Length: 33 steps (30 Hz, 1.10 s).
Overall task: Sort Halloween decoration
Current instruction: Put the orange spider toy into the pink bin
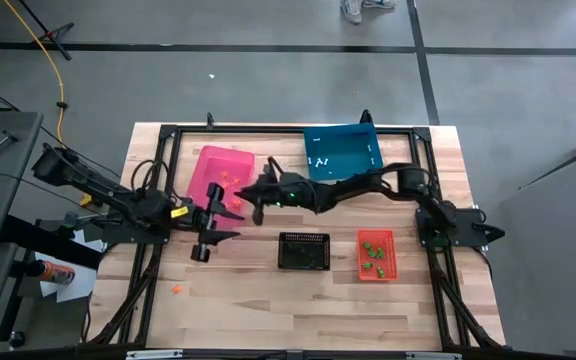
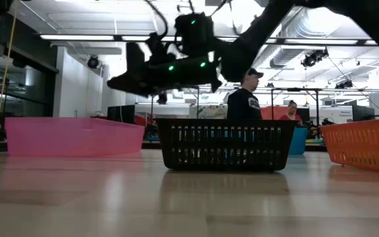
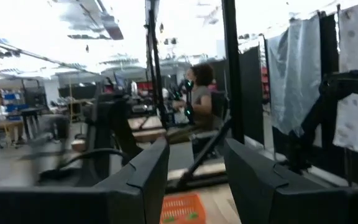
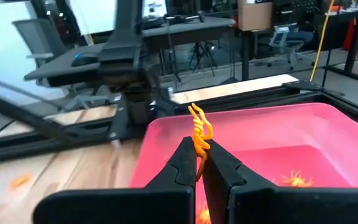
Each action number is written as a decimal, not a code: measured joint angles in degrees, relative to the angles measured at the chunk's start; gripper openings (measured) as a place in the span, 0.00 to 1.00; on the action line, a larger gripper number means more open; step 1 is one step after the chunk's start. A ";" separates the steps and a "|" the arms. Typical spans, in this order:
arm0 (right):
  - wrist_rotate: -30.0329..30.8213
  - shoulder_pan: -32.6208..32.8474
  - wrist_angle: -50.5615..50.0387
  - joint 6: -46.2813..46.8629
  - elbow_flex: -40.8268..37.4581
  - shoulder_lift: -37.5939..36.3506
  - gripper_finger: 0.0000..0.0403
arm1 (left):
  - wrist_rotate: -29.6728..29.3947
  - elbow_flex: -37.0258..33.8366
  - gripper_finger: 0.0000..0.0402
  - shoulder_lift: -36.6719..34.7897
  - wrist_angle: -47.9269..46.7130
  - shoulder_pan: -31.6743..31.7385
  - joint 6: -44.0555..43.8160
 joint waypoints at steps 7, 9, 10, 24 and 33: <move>-0.66 -2.02 -0.87 5.77 7.26 6.72 0.02 | -1.66 -0.01 0.36 0.11 -1.96 -1.03 -2.17; -0.75 -2.18 -1.71 7.18 8.52 7.68 0.05 | -1.69 -0.01 0.36 0.11 -1.79 -1.31 -2.43; -0.83 -2.32 -2.65 7.58 9.14 8.01 0.06 | -1.68 -0.01 0.36 0.11 -1.63 -1.48 -2.43; -3.04 -2.35 -13.19 0.38 13.03 7.25 0.54 | -1.71 -0.01 0.36 0.11 -1.54 -1.46 -0.94; -5.16 -0.97 -37.22 -9.34 12.97 0.24 0.57 | -1.71 -0.01 0.36 0.11 -3.67 -1.57 -2.53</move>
